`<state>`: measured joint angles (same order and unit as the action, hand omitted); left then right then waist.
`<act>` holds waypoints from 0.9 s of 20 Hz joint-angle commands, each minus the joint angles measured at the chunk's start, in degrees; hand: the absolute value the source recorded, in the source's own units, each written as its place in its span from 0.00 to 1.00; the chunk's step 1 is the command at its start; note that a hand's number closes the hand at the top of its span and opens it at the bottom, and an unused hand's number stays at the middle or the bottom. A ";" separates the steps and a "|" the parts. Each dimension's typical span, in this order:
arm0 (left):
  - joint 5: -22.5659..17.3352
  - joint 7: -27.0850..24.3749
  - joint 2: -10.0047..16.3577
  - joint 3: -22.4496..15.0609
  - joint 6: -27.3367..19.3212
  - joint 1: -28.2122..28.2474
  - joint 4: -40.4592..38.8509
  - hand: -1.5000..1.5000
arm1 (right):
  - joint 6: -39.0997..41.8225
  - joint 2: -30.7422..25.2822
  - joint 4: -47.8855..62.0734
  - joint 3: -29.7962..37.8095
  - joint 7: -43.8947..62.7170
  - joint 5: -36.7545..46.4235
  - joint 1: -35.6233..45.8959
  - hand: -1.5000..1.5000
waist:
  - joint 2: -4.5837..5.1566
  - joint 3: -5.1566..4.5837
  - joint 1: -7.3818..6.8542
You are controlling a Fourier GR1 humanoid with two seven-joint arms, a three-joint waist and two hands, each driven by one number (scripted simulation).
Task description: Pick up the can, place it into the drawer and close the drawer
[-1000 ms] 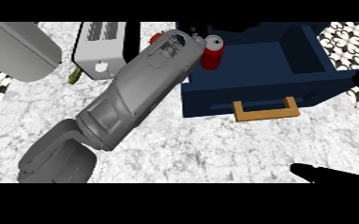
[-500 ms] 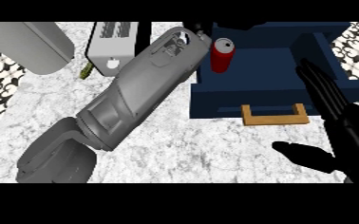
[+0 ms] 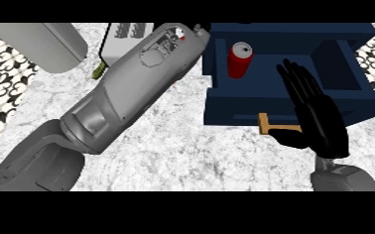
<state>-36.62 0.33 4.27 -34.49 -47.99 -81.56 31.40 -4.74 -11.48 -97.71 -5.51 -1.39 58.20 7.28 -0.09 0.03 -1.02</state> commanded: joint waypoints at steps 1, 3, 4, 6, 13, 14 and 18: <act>1.87 4.25 4.42 -0.98 0.98 2.41 5.45 0.00 | -6.51 2.43 10.27 1.21 -2.01 1.77 3.26 0.00 | -0.20 0.01 -0.75; 2.69 4.69 5.30 -0.74 0.61 2.82 6.07 0.00 | -11.15 5.01 16.33 -0.32 -1.76 5.50 5.18 0.00 | -0.01 0.02 -0.64; 2.70 5.04 5.42 -0.02 0.96 4.00 7.28 0.00 | -9.01 2.33 18.68 3.18 -3.15 2.70 8.83 0.00 | 0.03 0.01 -0.37; 3.51 6.41 8.83 -0.77 1.13 6.19 11.90 0.00 | -10.38 2.47 20.93 4.44 -2.54 3.22 10.14 0.00 | -0.15 -0.01 -0.95; 4.47 13.04 13.64 -1.24 1.17 7.30 19.33 0.00 | -18.52 2.44 35.31 6.41 -6.49 5.99 13.30 0.00 | -0.02 0.06 -2.28; 4.06 14.92 14.44 -1.27 2.35 6.62 20.38 0.00 | -20.33 3.83 37.28 6.18 -4.23 8.58 15.72 0.00 | 0.02 0.06 -2.75; 4.24 13.29 17.28 -0.94 4.79 11.50 23.65 0.00 | -23.52 2.06 44.61 9.56 -5.39 8.66 22.17 0.00 | 0.55 0.07 -2.99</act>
<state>-32.44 12.77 19.48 -35.53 -44.80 -72.30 51.85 -25.39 -9.80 -63.09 1.38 -6.96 66.97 26.08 -1.12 -1.26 -3.57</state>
